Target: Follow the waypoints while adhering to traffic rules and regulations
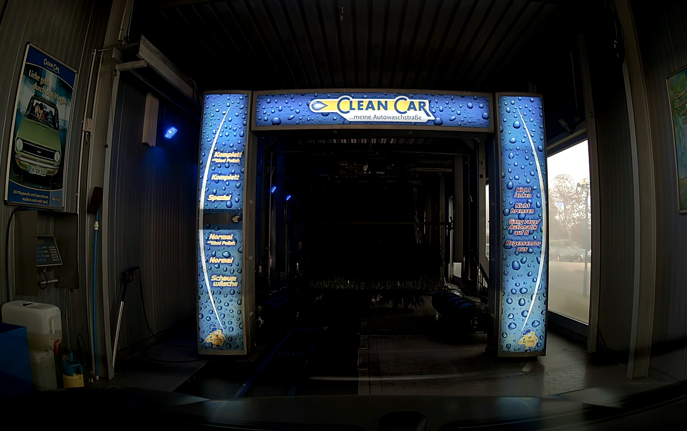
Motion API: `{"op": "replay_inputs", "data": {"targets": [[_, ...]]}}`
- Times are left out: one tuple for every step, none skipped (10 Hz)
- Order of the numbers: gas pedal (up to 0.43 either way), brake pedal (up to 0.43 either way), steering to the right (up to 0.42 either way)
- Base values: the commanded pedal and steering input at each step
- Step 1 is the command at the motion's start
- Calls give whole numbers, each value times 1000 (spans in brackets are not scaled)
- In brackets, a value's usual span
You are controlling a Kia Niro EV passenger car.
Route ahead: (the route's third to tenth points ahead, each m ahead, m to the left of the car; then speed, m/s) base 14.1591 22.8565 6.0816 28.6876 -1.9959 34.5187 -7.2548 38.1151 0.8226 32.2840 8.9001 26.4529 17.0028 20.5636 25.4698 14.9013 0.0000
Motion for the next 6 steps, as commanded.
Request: {"op": "replay_inputs", "data": {"targets": [[0,6,-14],[0,0,-14],[0,6,-15],[0,0,-14],[0,0,-14],[0,0,-14]]}}
